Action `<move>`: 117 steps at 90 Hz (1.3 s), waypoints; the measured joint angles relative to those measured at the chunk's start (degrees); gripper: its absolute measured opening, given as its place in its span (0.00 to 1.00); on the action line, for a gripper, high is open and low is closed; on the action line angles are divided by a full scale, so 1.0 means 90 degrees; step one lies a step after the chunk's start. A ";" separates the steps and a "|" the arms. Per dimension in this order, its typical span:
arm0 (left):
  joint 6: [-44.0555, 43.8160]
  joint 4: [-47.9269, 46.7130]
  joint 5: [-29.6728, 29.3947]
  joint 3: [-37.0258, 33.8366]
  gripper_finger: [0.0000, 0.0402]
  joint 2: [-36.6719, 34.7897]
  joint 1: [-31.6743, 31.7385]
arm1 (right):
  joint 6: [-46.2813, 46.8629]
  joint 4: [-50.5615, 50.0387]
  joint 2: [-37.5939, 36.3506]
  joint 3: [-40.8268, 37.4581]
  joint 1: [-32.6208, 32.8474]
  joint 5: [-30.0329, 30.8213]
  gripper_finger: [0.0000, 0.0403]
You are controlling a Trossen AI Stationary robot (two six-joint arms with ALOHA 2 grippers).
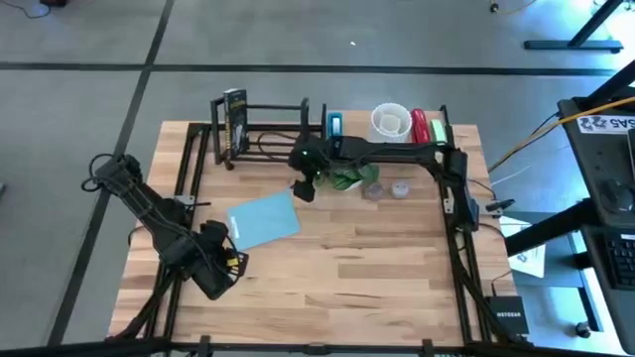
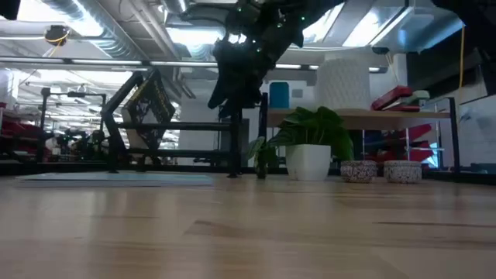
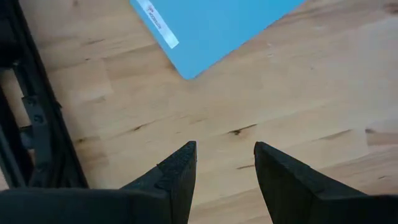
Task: Stock shelves
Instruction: Put the blue book on the bookshelf
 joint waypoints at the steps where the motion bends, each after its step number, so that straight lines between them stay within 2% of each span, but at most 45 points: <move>1: -0.0001 0.0000 -0.0003 0.0000 0.36 0.0000 0.0000 | -0.0010 0.0000 -0.0002 0.0000 -0.0011 -0.0015 0.75; 28: -0.0012 -0.0156 -0.0031 -0.0002 0.36 0.0000 0.0000 | -0.0012 0.0245 -0.0009 0.0016 -0.0046 0.0016 0.75; 47: -0.0034 -0.0664 0.0273 -0.0002 0.36 0.0000 -0.0030 | -0.0320 -0.0081 -0.0012 0.0819 0.0305 -0.0036 0.75; 56: 0.0000 -0.0693 0.0247 -0.0002 0.36 0.0000 -0.0045 | -0.0494 -0.0377 -0.0012 0.1339 0.0586 -0.0323 0.75; 66: 0.0193 -0.0641 -0.0042 -0.0073 0.33 -0.0006 -0.0044 | -0.0749 -0.0626 -0.0024 0.1731 0.0900 -0.0956 0.75; 74: 0.0227 -0.0283 -0.0245 -0.0429 0.29 -0.0157 0.0018 | -0.0842 -0.0696 -0.0035 0.1707 0.1116 -0.1463 0.75; 83: 0.0452 0.0362 -0.0368 -0.0878 0.22 -0.0637 0.0249 | -0.0777 -0.0855 -0.0035 0.1375 0.1365 -0.1472 0.75; 92: 0.0915 0.0767 -0.0394 -0.1330 0.14 -0.1191 0.0635 | -0.0407 -0.0937 -0.0029 0.0950 0.1572 -0.1456 0.75; 102: 0.2101 0.1397 -0.0418 -0.1962 0.08 -0.1832 0.1274 | 0.0015 -0.0832 -0.0029 0.0463 0.1828 -0.1374 0.75; 109: 0.3126 0.2009 -0.0411 -0.2536 0.07 -0.2117 0.1789 | 0.0452 -0.0549 -0.0028 0.0033 0.1999 -0.1129 0.75; 117: 0.4262 0.2830 -0.0120 -0.3182 0.09 -0.2347 0.2400 | 0.1134 -0.0249 -0.0014 -0.0319 0.2148 -0.1046 0.75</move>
